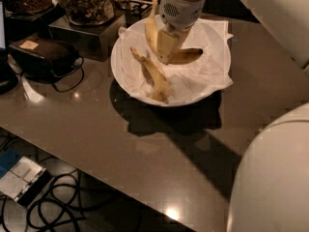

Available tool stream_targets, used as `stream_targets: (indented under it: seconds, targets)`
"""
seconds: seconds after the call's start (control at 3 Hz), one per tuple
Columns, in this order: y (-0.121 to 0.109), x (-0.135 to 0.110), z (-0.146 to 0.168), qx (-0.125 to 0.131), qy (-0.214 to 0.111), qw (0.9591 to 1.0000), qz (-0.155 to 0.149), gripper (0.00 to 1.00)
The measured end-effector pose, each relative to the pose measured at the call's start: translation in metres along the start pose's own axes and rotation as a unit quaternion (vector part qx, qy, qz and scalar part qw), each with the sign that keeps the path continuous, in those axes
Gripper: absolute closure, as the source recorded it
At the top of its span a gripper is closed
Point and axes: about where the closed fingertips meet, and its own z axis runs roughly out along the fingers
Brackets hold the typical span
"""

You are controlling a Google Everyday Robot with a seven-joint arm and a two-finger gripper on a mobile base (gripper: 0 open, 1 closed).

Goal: Pick banana from white bowl

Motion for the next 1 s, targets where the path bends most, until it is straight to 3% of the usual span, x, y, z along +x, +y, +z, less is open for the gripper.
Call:
stream_targets:
  seconds: [0.33,0.67,1.0]
  targets:
    - [-0.002,-0.005,0.001,0.004,-0.009,1.0,0.0,1.0]
    - [0.008,-0.005,0.002,0.001,-0.001,0.9998,0.018,1.0]
    - [0.03,-0.016,-0.001,-0.001,0.005,0.9998,0.022,1.0]
